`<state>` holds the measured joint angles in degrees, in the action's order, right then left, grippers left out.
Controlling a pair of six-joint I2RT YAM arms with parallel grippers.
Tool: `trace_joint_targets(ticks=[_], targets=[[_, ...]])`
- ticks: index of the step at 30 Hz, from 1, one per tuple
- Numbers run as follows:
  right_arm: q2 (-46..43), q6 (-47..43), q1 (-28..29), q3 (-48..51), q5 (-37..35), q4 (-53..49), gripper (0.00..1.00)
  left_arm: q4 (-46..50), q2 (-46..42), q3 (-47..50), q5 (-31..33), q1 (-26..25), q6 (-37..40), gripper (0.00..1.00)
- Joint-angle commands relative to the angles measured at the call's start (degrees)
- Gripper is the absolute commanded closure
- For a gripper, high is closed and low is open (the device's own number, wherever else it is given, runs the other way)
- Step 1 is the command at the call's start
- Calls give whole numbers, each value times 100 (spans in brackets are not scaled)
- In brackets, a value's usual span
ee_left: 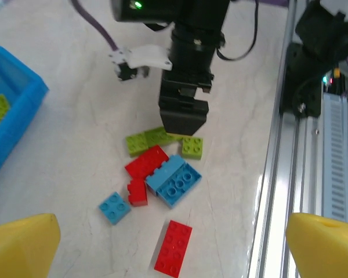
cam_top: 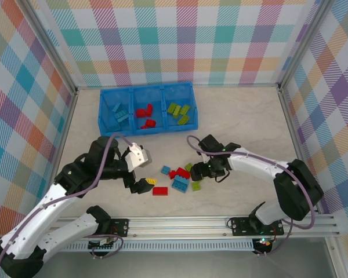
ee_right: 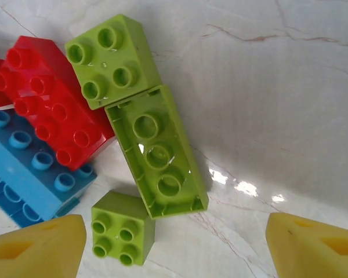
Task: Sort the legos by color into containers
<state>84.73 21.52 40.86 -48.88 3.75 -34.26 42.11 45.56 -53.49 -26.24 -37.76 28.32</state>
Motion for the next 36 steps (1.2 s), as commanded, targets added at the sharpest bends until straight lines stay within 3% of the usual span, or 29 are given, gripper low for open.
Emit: trace_joint_targets(ticks=[1, 19, 23, 30, 32, 36], targets=[[234, -144, 175, -282, -268, -134, 20, -174, 213, 86, -203, -65, 494, 0], [1030, 81, 255, -233, -744, 336, 48, -179, 327, 392, -3, -65, 588, 0], [855, 130, 256, -98, -622, 493, 59, -178, 333, 410, -57, -65, 608, 0], [-155, 128, 256, -75, -626, 581, 69, -326, 144, 506, -150, -57, 640, 0], [-497, 98, 256, -102, -526, 792, 70, -518, 49, 607, 33, -47, 527, 0], [-788, -133, 247, -423, -615, 1569, 77, -1083, -13, 779, 1050, 120, -57, 0]])
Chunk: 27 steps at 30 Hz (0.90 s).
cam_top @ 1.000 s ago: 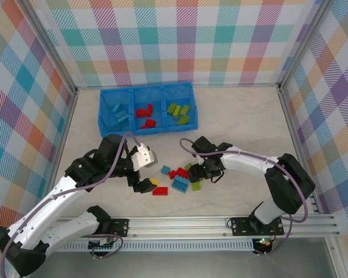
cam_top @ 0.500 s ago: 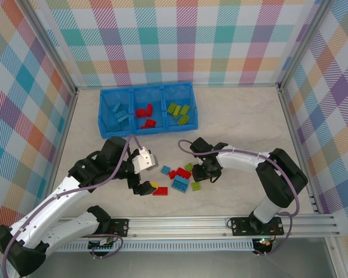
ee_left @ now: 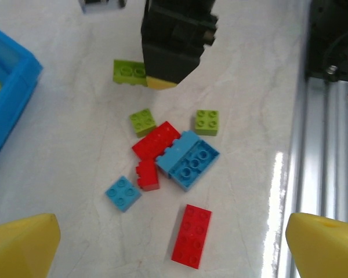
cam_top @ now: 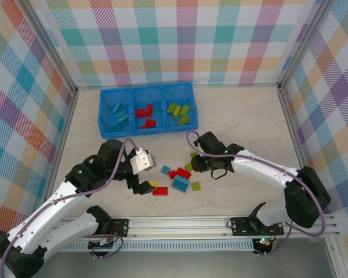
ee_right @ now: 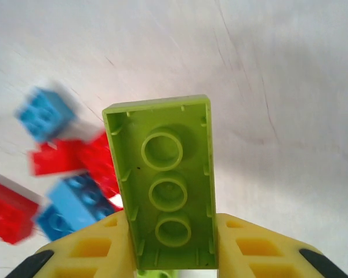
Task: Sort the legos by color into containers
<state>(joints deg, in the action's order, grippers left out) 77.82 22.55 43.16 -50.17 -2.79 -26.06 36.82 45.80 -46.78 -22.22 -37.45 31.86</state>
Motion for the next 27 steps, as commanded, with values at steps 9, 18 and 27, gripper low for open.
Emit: trace_joint_targets(ticks=[9, 18, 27], targets=[[2305, -987, -664, -2967, -277, 1374, 77, -722, 84, 99, 1260, 361, -716, 0], [4144, -994, -1107, -5146, 37, 625, 59, -815, -80, 234, 1442, 370, -659, 0], [3570, -1261, -1116, -5294, 70, 72, 44, -868, 119, 192, 1458, 449, -865, 0]])
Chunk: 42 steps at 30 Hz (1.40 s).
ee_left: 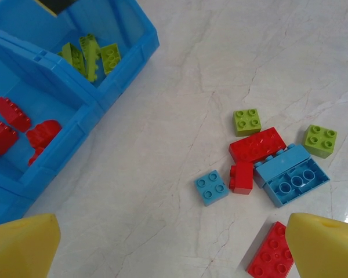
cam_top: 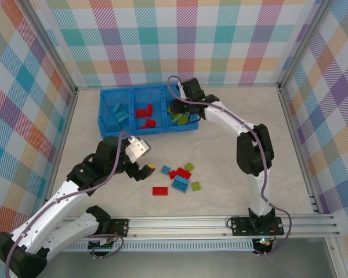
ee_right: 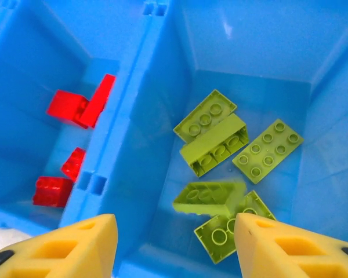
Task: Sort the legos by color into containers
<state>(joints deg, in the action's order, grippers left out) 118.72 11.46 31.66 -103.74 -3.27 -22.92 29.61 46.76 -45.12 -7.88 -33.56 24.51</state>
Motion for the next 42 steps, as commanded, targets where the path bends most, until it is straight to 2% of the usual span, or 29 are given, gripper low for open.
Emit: trace_joint_targets(ticks=[1, 5, 8, 11, 12, 14, 16, 17, 19, 22, 26, 29, 32, 37, 42], targets=[[-730, -145, 33, 232, 175, -235, 44, -156, 26, 30, 30, 69, -144, 0], [-1731, -112, 33, 1122, 746, -70, 38, -264, 79, 61, 93, 95, -469, 0], [-2659, 20, 33, 1911, 1258, -23, 37, -220, 254, -85, 355, 172, -1204, 0], [-3723, 145, 33, 2847, 1653, -40, 35, 210, 455, -482, 591, 183, -1913, 0], [-4109, 133, 33, 3156, 1846, -101, 35, 406, 521, -658, 565, 183, -2291, 0], [-4819, 86, 42, 3678, 2203, -301, 33, 735, 595, -821, -28, 168, -2656, 0], [-5586, 15, 51, 4193, 2366, -516, 33, 810, 529, -700, -916, -75, -2442, 0], [-5934, -22, 49, 4438, 2396, -536, 33, 787, 468, -603, -994, -330, -2194, 0], [-6675, -6, 53, 4979, 2298, -492, 30, 741, 272, -327, -802, -1038, -1268, 0], [-7374, 9, 51, 5491, 2214, -468, 28, 831, 156, 46, -449, -1819, 302, 0], [-7617, 109, 46, 5817, 2283, -491, 22, 690, 396, 446, -211, -2159, 1364, 0], [-7592, 179, 51, 6003, 2398, -420, 18, 478, 905, 655, -37, -2263, 1739, 0], [-7604, 215, 51, 6171, 2430, -310, 18, -4, 1442, 809, 362, -2304, 1750, 0], [-7601, 201, 51, 6239, 2541, -203, 17, -1026, 2160, 1139, 586, -2304, 1863, 0], [-7628, 95, 51, 6177, 2577, -365, 17, -1203, 2833, 1177, 921, -2302, 1927, 4]])
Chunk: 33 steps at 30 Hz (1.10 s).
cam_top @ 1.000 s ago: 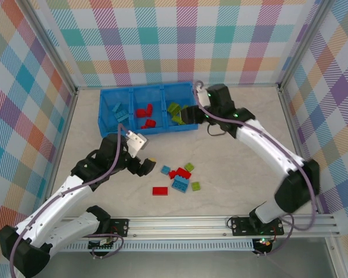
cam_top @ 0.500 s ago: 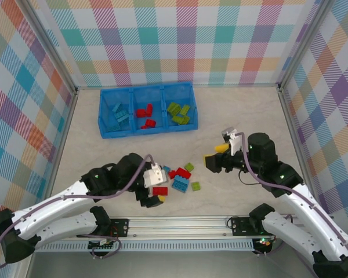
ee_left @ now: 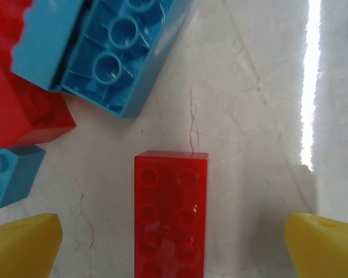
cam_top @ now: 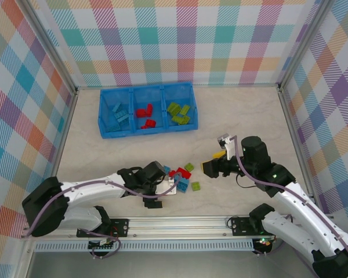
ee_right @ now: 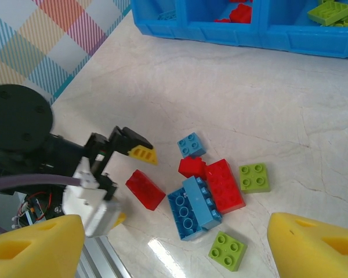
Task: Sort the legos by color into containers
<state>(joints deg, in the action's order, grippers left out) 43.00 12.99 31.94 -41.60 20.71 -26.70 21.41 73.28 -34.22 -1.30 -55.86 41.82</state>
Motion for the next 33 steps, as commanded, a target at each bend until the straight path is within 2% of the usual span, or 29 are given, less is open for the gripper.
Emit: trace_joint_targets(ticks=[1, 3, 6, 8, 12, 17, 20, 26, 28, 30, 33], targets=[[-81, -60, 22, -27, 172, 3, 17, -442, 273, 93, 308, -66, 231, 7], [-99, -60, 22, -17, 163, -1, 17, -377, 454, 11, 290, -66, 293, 15], [-117, -60, 20, -20, 166, -2, 18, -75, 783, -165, 305, -57, 436, 44], [-128, -60, 21, -18, 128, -11, 17, 35, 953, -221, 295, -57, 483, 50], [-167, -9, 22, -34, 91, -68, 17, 43, 1040, -261, 288, -57, 494, 82], [-263, 54, 22, -52, 64, -126, 18, -99, 695, -243, 457, -57, 463, 80], [-267, 63, 21, -69, 111, -143, 18, -490, 32, -208, 603, 21, 289, 80], [-157, 106, 22, -9, 647, 109, 18, -1736, -1047, -586, 969, 914, -928, 84], [-97, 212, 22, 22, 800, 232, 18, -1826, -950, -927, 1123, 1326, -1301, 84], [6, 298, 21, 11, 792, 245, 19, -1661, -579, -1427, 1581, 1689, -1861, 84], [91, 420, 22, -16, 733, 159, 19, -832, 403, -2571, 2270, 2271, -2841, 81]])
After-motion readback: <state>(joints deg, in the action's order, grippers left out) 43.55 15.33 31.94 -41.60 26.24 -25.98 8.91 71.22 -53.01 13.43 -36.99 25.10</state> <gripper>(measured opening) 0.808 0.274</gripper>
